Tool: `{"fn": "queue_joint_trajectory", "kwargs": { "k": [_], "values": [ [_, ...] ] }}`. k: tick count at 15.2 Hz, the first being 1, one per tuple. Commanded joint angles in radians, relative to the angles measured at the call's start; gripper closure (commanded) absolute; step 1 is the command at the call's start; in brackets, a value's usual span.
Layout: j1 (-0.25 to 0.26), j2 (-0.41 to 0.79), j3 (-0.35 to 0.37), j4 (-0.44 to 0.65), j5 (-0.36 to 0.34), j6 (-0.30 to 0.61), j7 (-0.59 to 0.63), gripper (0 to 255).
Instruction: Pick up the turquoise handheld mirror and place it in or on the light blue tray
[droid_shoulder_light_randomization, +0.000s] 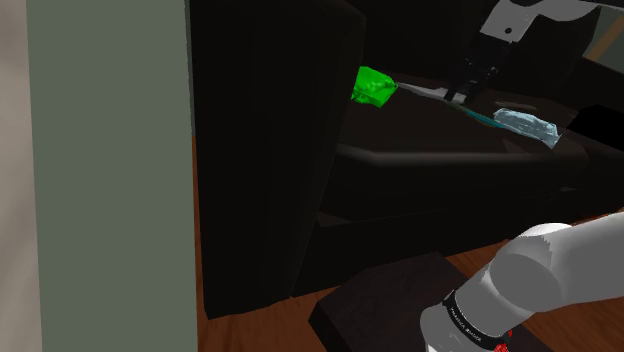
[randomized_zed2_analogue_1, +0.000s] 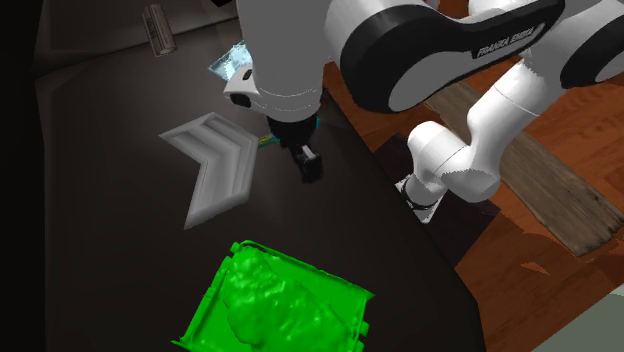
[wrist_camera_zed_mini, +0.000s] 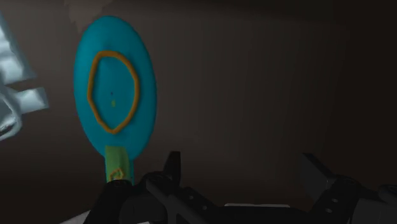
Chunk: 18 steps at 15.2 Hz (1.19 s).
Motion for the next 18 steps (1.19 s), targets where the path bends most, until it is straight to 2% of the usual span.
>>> {"fn": "queue_joint_trajectory", "kwargs": {
  "k": [1, 7, 14, 18],
  "values": [
    [-0.011, 0.058, -0.039, 0.06, -0.009, -0.017, -0.04, 0],
    [-0.044, 0.248, -0.149, 0.263, -0.006, -0.078, -0.159, 0],
    [-0.048, 0.215, -0.147, 0.137, -0.019, 0.017, -0.147, 0],
    [-0.048, 0.213, -0.147, 0.127, -0.02, 0.025, -0.146, 0]
  ]
}}
